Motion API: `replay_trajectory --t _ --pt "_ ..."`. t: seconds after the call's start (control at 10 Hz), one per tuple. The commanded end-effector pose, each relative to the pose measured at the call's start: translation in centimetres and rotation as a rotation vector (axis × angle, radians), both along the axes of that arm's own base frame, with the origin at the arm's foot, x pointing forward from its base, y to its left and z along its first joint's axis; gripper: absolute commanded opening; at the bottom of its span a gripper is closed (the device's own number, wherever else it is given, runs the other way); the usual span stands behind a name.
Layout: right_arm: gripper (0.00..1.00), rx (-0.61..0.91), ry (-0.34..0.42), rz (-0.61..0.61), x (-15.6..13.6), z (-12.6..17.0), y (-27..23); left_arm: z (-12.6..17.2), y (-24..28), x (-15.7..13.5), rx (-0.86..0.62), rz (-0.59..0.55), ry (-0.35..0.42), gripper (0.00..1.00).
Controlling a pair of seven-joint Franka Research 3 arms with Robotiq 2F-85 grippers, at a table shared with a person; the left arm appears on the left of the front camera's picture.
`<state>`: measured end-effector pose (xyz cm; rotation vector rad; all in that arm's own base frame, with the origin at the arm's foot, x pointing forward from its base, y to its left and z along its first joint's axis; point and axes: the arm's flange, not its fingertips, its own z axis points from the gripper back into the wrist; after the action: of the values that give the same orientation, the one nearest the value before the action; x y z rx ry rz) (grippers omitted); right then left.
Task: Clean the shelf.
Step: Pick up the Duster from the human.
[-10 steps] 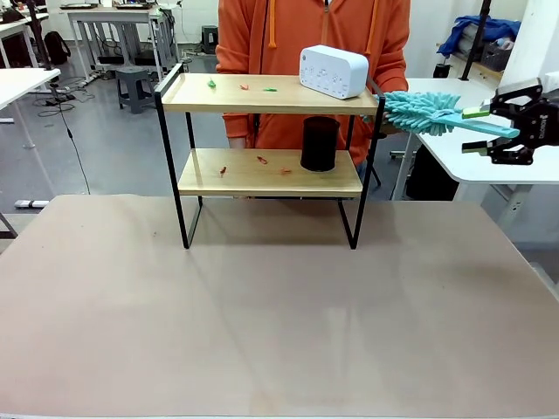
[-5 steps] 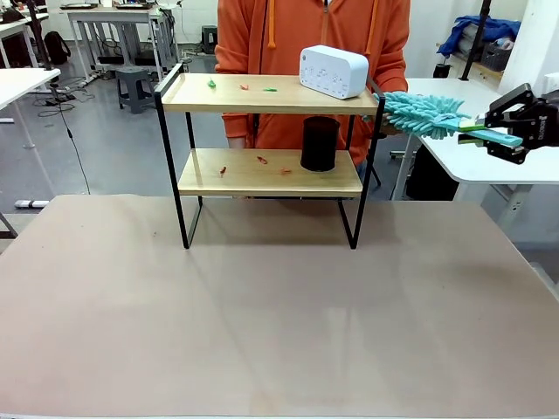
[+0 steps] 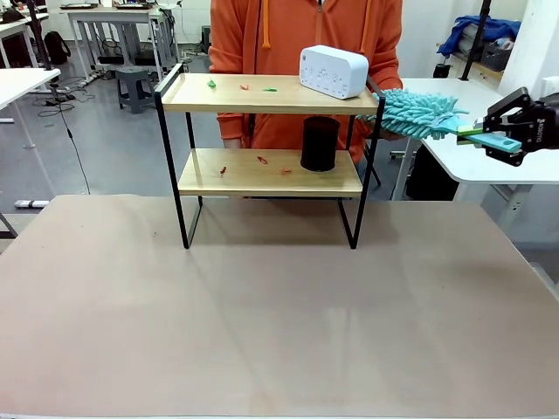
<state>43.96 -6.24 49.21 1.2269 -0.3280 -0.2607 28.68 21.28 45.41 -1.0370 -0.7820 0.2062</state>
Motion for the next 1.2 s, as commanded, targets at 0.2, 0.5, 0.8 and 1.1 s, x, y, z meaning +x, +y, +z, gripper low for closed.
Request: replay_trajectory --t 0.2,0.5,0.8,1.1 --pt "0.0 -0.048 -0.049 0.006 -2.6 1.2 -1.4 -0.1 -0.1 0.2 -0.004 0.002 -0.032 1.0" --pt "0.0 -0.216 -0.142 0.061 -15.3 4.3 -8.2 -0.1 -0.1 0.2 -0.004 0.002 -0.032 1.0" --pt "0.0 -0.256 -0.141 0.146 -28.7 4.5 -13.1 -0.1 -0.1 0.2 -0.004 0.002 -0.032 1.0" --pt "0.0 -0.385 -0.125 0.215 -30.2 2.3 -14.5 -0.1 -0.1 0.2 -0.004 0.002 -0.032 1.0"
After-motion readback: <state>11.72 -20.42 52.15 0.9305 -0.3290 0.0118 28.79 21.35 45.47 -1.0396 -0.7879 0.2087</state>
